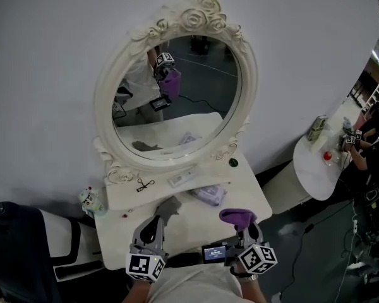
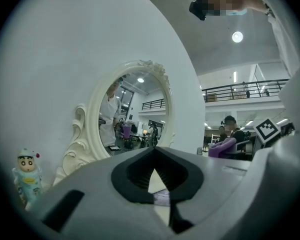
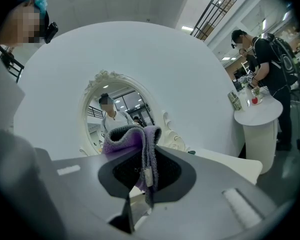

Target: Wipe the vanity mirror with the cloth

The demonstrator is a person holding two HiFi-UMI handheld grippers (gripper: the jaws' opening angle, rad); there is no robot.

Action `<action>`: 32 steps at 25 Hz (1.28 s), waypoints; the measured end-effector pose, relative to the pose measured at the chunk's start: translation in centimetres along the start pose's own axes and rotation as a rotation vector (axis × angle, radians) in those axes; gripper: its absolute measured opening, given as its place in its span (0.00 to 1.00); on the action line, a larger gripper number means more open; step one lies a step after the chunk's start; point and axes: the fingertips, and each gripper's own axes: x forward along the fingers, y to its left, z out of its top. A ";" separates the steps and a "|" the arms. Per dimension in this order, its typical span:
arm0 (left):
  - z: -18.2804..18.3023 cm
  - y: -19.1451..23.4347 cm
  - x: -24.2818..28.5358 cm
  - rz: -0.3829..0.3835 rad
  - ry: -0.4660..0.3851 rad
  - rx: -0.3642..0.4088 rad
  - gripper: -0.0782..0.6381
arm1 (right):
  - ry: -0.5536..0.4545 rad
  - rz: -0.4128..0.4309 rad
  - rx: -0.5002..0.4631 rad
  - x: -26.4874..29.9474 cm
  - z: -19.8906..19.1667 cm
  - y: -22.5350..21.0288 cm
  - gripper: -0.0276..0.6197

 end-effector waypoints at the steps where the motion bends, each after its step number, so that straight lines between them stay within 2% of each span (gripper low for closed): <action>1: 0.2 0.5 -0.2 0.022 -0.006 0.002 0.11 | 0.004 0.015 -0.007 0.7 0.1 0.2 0.12; 7: 0.8 2.5 -1.4 0.182 -0.048 -0.008 0.11 | 0.045 0.155 -0.054 5.3 1.1 2.3 0.12; 12: 3.2 2.5 -0.9 0.238 -0.082 0.024 0.11 | 0.052 0.300 -0.090 10.2 3.7 5.7 0.12; 19: 7.6 3.1 0.6 0.290 -0.098 0.062 0.11 | 0.010 0.504 -0.183 17.5 11.0 13.6 0.12; 23: 10.2 3.6 1.2 0.335 -0.108 0.050 0.11 | -0.065 0.601 -0.151 20.6 16.8 19.0 0.12; 25: 11.7 3.3 1.5 0.343 -0.119 0.065 0.11 | -0.105 0.627 -0.148 21.4 19.6 21.4 0.12; 27: 13.5 2.7 1.7 0.349 -0.136 0.110 0.11 | -0.139 0.650 -0.157 22.1 21.8 23.8 0.12; 32: 17.1 2.1 2.0 0.401 -0.156 0.192 0.11 | -0.162 0.687 -0.147 24.2 24.9 29.1 0.12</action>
